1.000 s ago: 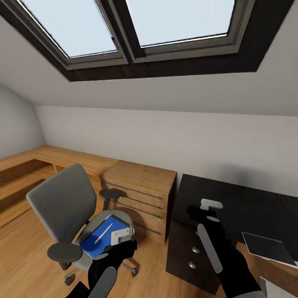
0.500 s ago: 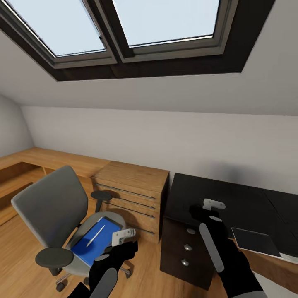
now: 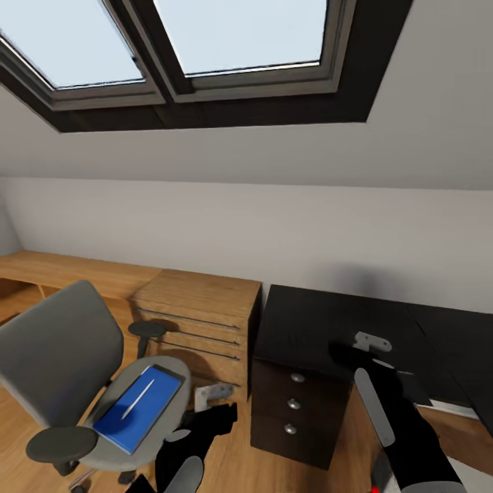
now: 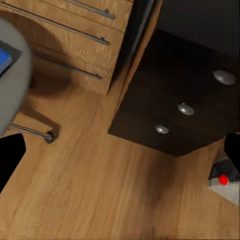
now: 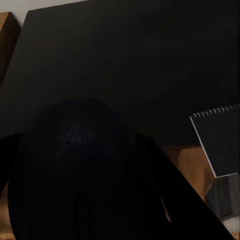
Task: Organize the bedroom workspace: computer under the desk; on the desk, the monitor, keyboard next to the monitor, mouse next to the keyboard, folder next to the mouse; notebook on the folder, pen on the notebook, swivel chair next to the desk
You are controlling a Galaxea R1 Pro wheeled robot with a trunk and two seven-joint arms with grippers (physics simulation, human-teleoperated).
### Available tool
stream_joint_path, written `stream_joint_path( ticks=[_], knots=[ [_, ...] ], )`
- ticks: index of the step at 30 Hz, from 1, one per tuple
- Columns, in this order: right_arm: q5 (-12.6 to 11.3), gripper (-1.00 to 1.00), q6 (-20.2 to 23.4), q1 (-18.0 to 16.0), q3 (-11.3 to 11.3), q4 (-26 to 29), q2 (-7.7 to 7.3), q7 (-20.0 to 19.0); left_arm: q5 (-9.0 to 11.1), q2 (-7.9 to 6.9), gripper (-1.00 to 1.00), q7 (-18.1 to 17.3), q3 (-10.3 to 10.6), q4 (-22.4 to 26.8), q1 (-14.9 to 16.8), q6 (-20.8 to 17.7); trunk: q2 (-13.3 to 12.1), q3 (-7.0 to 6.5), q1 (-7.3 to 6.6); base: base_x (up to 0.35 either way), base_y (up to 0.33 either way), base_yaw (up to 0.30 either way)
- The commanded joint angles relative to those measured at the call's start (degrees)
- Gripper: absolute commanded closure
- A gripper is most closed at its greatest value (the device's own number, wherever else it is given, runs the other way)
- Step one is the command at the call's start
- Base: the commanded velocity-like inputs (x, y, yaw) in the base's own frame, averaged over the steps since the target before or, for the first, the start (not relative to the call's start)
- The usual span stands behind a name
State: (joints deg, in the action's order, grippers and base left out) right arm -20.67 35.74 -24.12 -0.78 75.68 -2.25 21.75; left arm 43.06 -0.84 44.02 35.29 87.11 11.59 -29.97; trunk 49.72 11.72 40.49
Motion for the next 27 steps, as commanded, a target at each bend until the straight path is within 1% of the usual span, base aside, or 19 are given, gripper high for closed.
stream_joint_path(
  ticks=[1,2,3,4,5,7,12,24,26,27],
  knots=[
    [-0.96,1.00,0.02,-0.05,-0.20,-0.85,-0.19,-0.06,0.28,-0.08,-1.00,0.62,2.14,0.08,0.09,1.17,0.07,0.09,0.01,0.000,0.000,-0.295],
    [-1.05,1.00,-0.01,-0.08,-0.35,-1.61,-0.32,-0.53,0.21,-0.11,-1.00,0.84,3.96,0.08,0.09,2.71,0.07,0.09,0.01,0.000,0.000,-0.296],
    [-1.09,1.00,-0.04,-0.09,-0.41,-1.89,-0.37,-0.69,0.19,-0.13,-1.00,0.97,4.72,0.08,0.08,3.59,0.07,0.09,0.01,0.000,0.000,-0.296],
    [-1.13,1.00,-0.07,-0.11,-0.49,-2.32,-0.44,-0.93,0.17,-0.16,-1.00,1.23,5.93,0.10,0.07,5.39,0.07,0.09,0.01,0.000,0.000,-0.297],
    [-1.16,1.00,-0.10,-0.12,-0.55,-2.60,-0.49,-1.09,0.18,-0.18,-1.00,1.51,6.75,0.12,0.08,6.97,0.07,0.09,0.01,0.000,0.000,-0.297],
    [-1.19,1.00,-0.12,-0.13,-0.77,-2.84,-0.58,-1.22,0.18,-0.20,-1.00,1.90,7.46,0.15,0.06,8.46,0.07,0.09,0.01,0.000,0.000,-0.297],
    [-1.21,1.00,-0.14,-0.14,-1.95,-3.04,-1.19,-1.37,0.20,-0.21,-1.00,2.32,8.09,0.17,0.08,9.75,0.07,0.09,0.01,0.000,0.000,-0.297],
    [-1.13,1.00,-0.17,-0.14,-2.35,-3.09,-1.46,-1.36,0.35,-0.21,-1.00,2.28,8.13,0.13,0.08,9.93,0.07,0.09,0.01,0.000,0.000,-0.297],
    [-1.13,1.00,-0.15,-0.14,-2.37,-3.09,-1.90,-1.36,0.35,-0.21,-1.00,2.25,8.13,0.13,0.09,9.93,0.07,0.09,0.01,0.000,0.000,-0.297],
    [-1.17,1.00,-0.15,-0.14,-2.38,-3.09,-2.49,-1.36,0.36,-0.21,-1.00,2.23,8.12,0.11,0.07,9.93,0.07,0.09,0.01,0.000,0.000,-0.297]
  ],
)
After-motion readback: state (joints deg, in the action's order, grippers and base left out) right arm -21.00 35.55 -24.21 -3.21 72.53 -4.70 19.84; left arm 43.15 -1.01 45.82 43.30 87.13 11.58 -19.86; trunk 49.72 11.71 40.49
